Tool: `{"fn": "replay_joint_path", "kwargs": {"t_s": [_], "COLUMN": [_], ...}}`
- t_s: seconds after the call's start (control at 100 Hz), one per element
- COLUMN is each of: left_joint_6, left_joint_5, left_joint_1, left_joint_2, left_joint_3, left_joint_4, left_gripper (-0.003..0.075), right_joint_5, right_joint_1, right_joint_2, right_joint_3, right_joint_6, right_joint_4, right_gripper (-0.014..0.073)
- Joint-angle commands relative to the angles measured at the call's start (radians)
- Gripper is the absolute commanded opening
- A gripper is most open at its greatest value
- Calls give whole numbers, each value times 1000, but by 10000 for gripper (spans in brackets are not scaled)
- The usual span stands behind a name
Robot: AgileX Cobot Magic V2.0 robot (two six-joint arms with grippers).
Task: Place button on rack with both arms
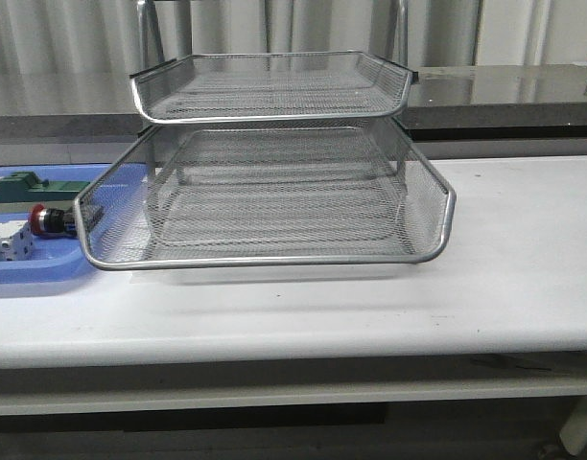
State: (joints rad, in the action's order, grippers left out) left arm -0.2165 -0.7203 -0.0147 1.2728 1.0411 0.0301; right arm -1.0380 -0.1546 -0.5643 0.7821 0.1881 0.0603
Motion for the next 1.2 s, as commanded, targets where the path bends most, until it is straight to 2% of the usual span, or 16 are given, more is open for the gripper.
{"fn": "replay_joint_path", "kwargs": {"t_s": [0.0, 0.25, 0.42, 0.66, 0.93, 1.19], "left_joint_6": [-4, -194, -323, -605, -750, -866], "left_joint_5": [61, 17, -75, -174, -234, -207], "left_joint_1": [-7, -7, -7, -14, -14, -14], "left_joint_2": [-15, 88, 242, 460, 641, 730], "left_joint_3": [36, 144, 322, 563, 742, 774], "left_joint_4": [30, 41, 57, 63, 63, 60], "left_gripper": [596, 596, 596, 596, 596, 596], "right_joint_5": [62, 62, 62, 62, 62, 62], "right_joint_1": [5, 5, 5, 5, 5, 5], "right_joint_2": [-3, -3, -3, -3, -3, -3], "right_joint_3": [36, 36, 36, 36, 36, 36], "right_joint_6": [-2, -2, -2, -2, -2, -2], "right_joint_4": [14, 13, 13, 13, 13, 13], "right_gripper": [-67, -67, -67, -67, -67, -67]}}
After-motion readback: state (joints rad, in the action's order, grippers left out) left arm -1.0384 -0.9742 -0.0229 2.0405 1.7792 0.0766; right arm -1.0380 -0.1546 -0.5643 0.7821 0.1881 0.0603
